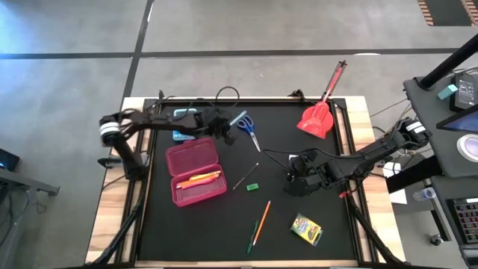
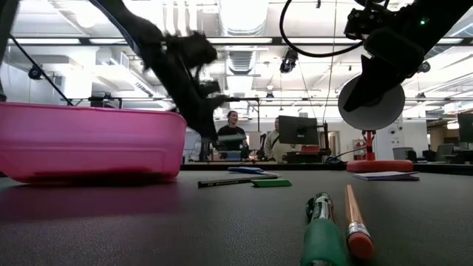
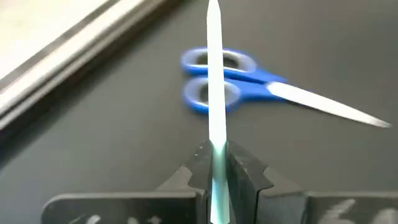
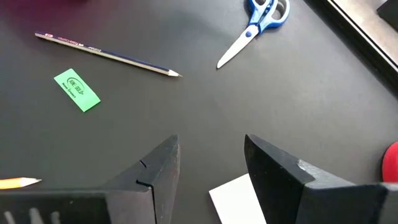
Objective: Pack school essentials
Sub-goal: Put the light blue mechanical pencil into the pink supply box
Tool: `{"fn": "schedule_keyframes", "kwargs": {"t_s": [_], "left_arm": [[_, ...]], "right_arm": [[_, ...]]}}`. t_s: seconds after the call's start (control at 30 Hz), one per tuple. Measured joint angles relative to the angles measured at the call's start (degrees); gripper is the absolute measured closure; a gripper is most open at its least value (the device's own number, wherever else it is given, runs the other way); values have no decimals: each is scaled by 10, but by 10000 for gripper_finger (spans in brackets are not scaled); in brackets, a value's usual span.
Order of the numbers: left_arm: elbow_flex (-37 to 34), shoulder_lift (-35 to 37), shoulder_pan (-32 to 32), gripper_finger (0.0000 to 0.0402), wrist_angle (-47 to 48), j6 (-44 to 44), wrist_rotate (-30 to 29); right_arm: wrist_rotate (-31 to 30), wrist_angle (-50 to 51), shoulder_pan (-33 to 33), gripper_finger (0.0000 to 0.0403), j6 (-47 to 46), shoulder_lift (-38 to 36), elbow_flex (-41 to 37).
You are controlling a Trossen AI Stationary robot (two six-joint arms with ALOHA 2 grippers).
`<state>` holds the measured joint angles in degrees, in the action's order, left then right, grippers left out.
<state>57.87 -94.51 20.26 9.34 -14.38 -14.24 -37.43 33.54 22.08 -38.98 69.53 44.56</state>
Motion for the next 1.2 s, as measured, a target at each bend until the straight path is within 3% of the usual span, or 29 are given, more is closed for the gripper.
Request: {"fn": "schedule_keyframes", "kwargs": {"t_s": [0.13, 0.3, 0.53, 0.73, 0.97, 1.2], "left_arm": [[-5, 52, -78, 391, 74, -4, -5], [-10, 102, -206, 391, 180, -60, -85], [-49, 166, -364, 391, 335, -260, -118], [-82, 199, -478, 391, 362, -419, -132], [-108, 188, -527, 391, 378, -512, -144], [-118, 180, -531, 388, 347, -511, -123]], "right_arm": [[0, 0, 0, 232, 0, 0, 0], [0, -2, 0, 232, 0, 0, 0], [0, -12, 0, 232, 0, 0, 0], [0, -13, 0, 232, 0, 0, 0], [0, -13, 0, 232, 0, 0, 0], [0, -13, 0, 232, 0, 0, 0]]}}
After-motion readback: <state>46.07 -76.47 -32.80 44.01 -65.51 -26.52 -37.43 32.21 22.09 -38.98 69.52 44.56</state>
